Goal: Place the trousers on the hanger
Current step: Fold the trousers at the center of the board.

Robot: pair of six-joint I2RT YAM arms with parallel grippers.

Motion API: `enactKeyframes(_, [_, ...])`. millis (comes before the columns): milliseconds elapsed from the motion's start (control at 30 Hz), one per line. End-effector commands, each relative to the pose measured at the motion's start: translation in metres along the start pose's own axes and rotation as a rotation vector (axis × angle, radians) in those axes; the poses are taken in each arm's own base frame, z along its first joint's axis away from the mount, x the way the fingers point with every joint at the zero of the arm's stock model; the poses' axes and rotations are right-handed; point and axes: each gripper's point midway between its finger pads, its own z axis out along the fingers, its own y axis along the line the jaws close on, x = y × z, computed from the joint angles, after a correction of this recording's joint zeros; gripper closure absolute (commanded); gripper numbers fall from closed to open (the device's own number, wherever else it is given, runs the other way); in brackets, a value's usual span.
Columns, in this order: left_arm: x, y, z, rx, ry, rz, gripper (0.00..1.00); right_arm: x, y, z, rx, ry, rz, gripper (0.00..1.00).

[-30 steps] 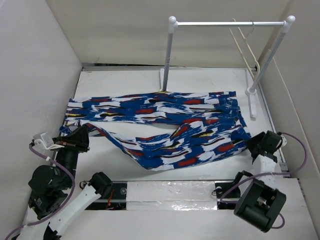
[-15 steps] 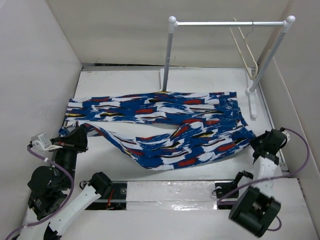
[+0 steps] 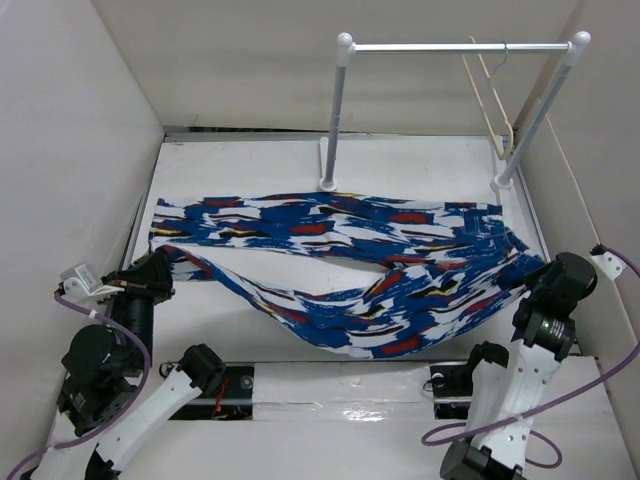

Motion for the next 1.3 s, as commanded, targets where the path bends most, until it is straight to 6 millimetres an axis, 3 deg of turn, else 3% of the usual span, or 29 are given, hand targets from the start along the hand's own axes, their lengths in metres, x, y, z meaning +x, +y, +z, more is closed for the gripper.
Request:
enactKeyframes(0, [-0.024,0.007,0.002,-0.083,-0.067,-0.060,1.00,-0.034,-0.002,-0.031,0.018,-0.109,-0.022,0.99])
enactKeyframes(100, [-0.019,0.016,0.006,-0.153,-0.058,-0.044,1.00,-0.041,0.013,-0.027,-0.061,-0.142,-0.057,0.97])
enactKeyframes(300, [-0.025,0.045,0.008,-0.367,-0.130,-0.006,1.00,-0.046,0.046,0.023,-0.125,-0.080,-0.030,0.99])
enactKeyframes(400, [-0.024,0.048,0.015,-0.481,-0.173,0.078,1.00,-0.054,0.073,0.049,-0.164,-0.018,0.005,1.00])
enactKeyframes(467, [-0.016,0.044,0.023,-0.545,-0.181,0.168,1.00,-0.048,0.086,0.063,-0.168,0.046,-0.001,1.00])
enactKeyframes(500, [-0.017,0.047,0.023,-0.593,-0.209,0.199,1.00,-0.060,0.095,0.063,-0.182,0.033,0.002,1.00])
enactKeyframes(633, [0.004,0.030,0.041,-0.629,-0.178,0.352,1.00,-0.062,0.125,0.060,-0.273,0.006,0.054,1.00])
enactKeyframes(667, [0.015,0.016,0.053,-0.620,-0.172,0.345,1.00,-0.062,0.129,0.059,-0.292,-0.009,0.068,1.00])
enactKeyframes(733, [0.026,0.008,0.065,-0.626,-0.151,0.397,1.00,-0.051,0.137,0.056,-0.325,-0.005,0.075,1.00])
enactKeyframes(767, [0.031,0.019,0.078,-0.684,-0.139,0.449,1.00,-0.048,0.137,0.057,-0.318,0.000,0.070,1.00])
enactKeyframes(800, [0.037,0.015,0.096,-0.642,-0.097,0.364,1.00,-0.042,0.137,0.057,-0.317,0.013,0.062,1.00])
enactKeyframes(833, [0.038,0.030,0.107,-0.684,-0.073,0.375,1.00,-0.034,0.138,0.060,-0.319,0.025,0.057,1.00])
enactKeyframes(867, [0.022,0.076,0.112,-0.830,-0.068,0.381,1.00,-0.031,0.136,0.062,-0.315,0.025,0.060,1.00])
enactKeyframes(900, [0.031,0.087,0.128,-0.818,0.017,0.317,1.00,-0.029,0.135,0.063,-0.311,0.023,0.062,1.00])
enactKeyframes(933, [0.010,0.125,0.120,-0.936,-0.014,0.288,1.00,-0.028,0.132,0.065,-0.301,0.013,0.059,1.00])
enactKeyframes(967, [0.015,0.117,0.130,-0.869,0.016,0.276,1.00,-0.028,0.131,0.066,-0.295,0.007,0.055,1.00])
enactKeyframes(1100, [0.000,0.139,0.125,-0.923,-0.024,0.236,1.00,-0.038,0.133,0.067,-0.300,-0.017,0.059,1.00])
enactKeyframes(1267, [0.027,0.181,0.136,-1.040,0.102,0.239,1.00,-0.046,0.140,0.083,-0.292,-0.011,0.053,1.00])
